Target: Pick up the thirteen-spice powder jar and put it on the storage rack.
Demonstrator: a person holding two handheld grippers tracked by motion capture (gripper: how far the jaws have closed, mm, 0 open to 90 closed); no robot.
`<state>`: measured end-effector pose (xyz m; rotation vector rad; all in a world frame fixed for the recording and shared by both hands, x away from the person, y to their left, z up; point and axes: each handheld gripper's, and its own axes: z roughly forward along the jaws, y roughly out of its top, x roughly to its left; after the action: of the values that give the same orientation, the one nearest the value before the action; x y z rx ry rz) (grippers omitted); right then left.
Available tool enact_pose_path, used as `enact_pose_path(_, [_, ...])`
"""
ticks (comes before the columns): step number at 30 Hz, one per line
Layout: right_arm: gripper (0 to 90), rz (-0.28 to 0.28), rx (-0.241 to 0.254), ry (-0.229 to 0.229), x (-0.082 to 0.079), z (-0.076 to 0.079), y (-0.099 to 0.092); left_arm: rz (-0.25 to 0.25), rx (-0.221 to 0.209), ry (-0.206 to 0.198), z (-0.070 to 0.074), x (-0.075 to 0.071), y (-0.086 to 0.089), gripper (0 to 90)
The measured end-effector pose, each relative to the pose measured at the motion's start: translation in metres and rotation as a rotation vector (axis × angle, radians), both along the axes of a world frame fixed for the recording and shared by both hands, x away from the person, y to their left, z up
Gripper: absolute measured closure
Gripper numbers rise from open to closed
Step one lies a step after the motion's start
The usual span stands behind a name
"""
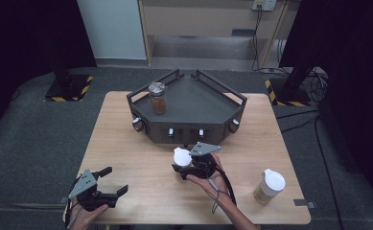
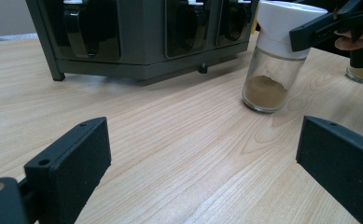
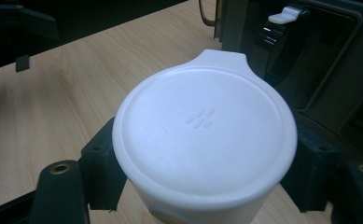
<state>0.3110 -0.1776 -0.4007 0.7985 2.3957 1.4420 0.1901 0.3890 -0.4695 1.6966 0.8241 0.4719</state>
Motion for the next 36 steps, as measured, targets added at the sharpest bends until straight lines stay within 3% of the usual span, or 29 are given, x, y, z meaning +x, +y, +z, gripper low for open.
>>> enact_pose_path(7, [29.9, -0.002, -0.024, -0.026, -0.004, 0.003, 0.004, -0.001, 0.0, 0.0, 0.0, 0.0, 0.0, 1.8])
enact_pose_path(15, [30.3, 0.008, -0.048, -0.016, -0.001, 0.012, 0.003, -0.004, 0.001, 0.001, 0.0, 0.0, 0.0, 1.9])
enact_pose_path(30, [30.4, 0.048, -0.074, 0.008, 0.013, 0.053, -0.004, -0.006, -0.001, 0.001, 0.0, 0.001, 0.0, 2.0])
enact_pose_path(36, [30.4, 0.07, -0.095, -0.001, 0.017, 0.074, -0.004, -0.01, 0.001, 0.002, 0.0, 0.001, 0.0, 2.0])
